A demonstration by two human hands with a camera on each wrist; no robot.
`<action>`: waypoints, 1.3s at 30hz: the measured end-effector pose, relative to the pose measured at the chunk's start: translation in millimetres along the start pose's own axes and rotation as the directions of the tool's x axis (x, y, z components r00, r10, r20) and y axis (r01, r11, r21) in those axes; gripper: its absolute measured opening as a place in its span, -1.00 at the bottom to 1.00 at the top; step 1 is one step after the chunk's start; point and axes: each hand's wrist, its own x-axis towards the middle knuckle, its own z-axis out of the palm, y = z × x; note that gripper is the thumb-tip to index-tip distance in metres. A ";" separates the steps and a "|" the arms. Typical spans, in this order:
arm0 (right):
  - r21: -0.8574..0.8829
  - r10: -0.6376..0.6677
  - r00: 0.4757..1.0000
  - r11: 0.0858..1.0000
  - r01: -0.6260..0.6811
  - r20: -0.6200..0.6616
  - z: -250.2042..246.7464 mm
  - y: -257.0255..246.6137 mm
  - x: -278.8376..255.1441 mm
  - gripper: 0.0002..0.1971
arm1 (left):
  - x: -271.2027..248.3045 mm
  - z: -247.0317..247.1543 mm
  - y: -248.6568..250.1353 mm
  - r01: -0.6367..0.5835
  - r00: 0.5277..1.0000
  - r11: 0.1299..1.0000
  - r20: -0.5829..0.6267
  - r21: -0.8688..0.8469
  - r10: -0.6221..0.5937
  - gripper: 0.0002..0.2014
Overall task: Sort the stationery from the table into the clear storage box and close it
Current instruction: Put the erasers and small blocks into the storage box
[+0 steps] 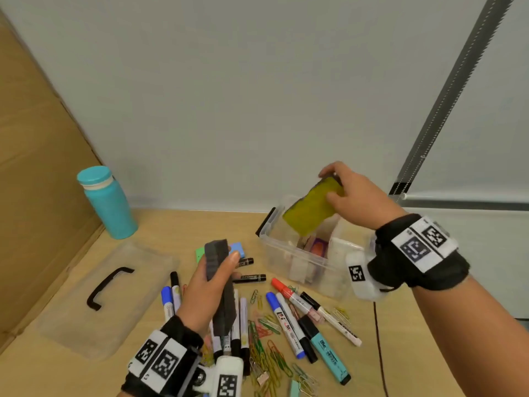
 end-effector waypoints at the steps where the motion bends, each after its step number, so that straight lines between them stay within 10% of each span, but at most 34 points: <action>1: -0.037 -0.005 0.999 0.999 0.004 -0.037 -1.3 0.9 2.5 -0.63 | -0.9 -2.3 -2.7 0.016 1.000 1.000 -0.013 -0.014 -0.016 -0.60; 5: -0.202 0.027 0.991 0.979 0.000 0.128 13.1 4.7 11.7 -0.65 | -2.4 -10.0 -13.8 0.044 0.998 0.999 -0.050 -0.027 -0.046 -0.72; 13: -0.347 0.292 0.906 0.920 -0.179 0.306 40.0 15.1 37.6 -0.65 | -5.4 -22.4 -20.9 0.085 0.996 0.995 -0.011 -0.059 -0.086 -0.31; 17: -0.461 0.397 0.828 0.866 -0.195 0.395 40.1 8.0 52.4 -0.61 | -5.5 -22.1 -23.5 0.071 0.997 0.997 -0.006 -0.004 -0.071 -0.58; 23: -0.681 0.454 0.772 0.731 -0.037 0.445 71.7 98.5 121.6 -0.41 | -6.5 -20.7 -22.4 0.061 0.998 0.997 0.030 0.039 -0.062 -0.62; 28: -0.779 0.548 0.682 0.625 0.052 0.485 56.3 34.7 70.0 -0.13 | -10.3 -17.6 -16.0 0.057 0.994 0.997 0.090 0.056 -0.062 -0.52; 32: -0.812 0.526 0.694 0.565 0.146 0.491 86.2 95.8 110.0 0.15 | -10.1 -20.2 -17.0 0.065 0.993 0.996 0.091 0.060 -0.070 -0.33; 35: -0.745 0.468 0.717 0.658 0.108 0.517 101.7 136.0 128.9 -0.15 | -10.3 -23.8 -15.9 0.057 0.993 0.996 0.097 0.062 -0.063 -0.31; 39: -0.577 0.376 0.827 0.813 -0.078 0.417 56.7 44.6 56.4 -0.57 | -9.7 -27.7 -14.2 0.015 0.995 0.990 0.096 0.139 -0.029 -0.36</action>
